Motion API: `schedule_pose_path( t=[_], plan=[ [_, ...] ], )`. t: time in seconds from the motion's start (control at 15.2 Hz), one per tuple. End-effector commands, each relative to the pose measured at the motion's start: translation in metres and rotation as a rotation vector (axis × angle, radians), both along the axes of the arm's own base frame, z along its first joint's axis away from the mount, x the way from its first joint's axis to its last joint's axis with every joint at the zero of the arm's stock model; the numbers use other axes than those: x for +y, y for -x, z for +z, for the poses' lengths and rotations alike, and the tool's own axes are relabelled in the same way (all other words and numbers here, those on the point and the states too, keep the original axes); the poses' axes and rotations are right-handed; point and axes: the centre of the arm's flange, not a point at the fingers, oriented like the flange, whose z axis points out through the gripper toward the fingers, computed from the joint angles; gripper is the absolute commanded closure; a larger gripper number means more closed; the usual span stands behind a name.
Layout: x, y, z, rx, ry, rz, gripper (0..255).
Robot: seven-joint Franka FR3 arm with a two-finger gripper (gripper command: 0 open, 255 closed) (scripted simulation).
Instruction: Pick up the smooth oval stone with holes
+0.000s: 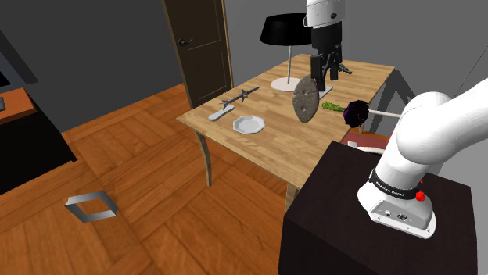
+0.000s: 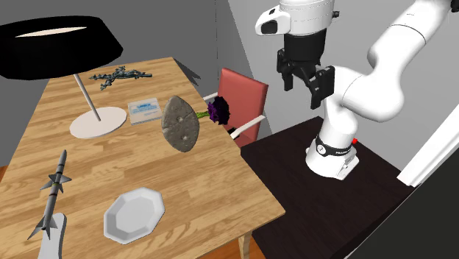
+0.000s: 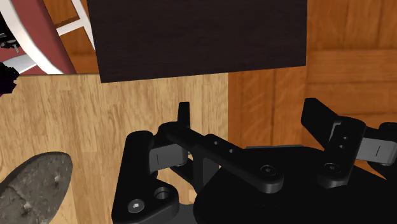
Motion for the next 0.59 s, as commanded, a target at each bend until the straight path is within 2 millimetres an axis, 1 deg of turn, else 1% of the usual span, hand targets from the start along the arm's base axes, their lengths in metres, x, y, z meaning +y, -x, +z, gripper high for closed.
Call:
schedule_pose_path(
  t=[0.0,0.53],
  plan=[
    [0.0,0.0,0.0,0.0,0.0,0.0,0],
    [-0.091,-0.042,-0.028,-0.026,-0.005,0.002,0]
  ],
)
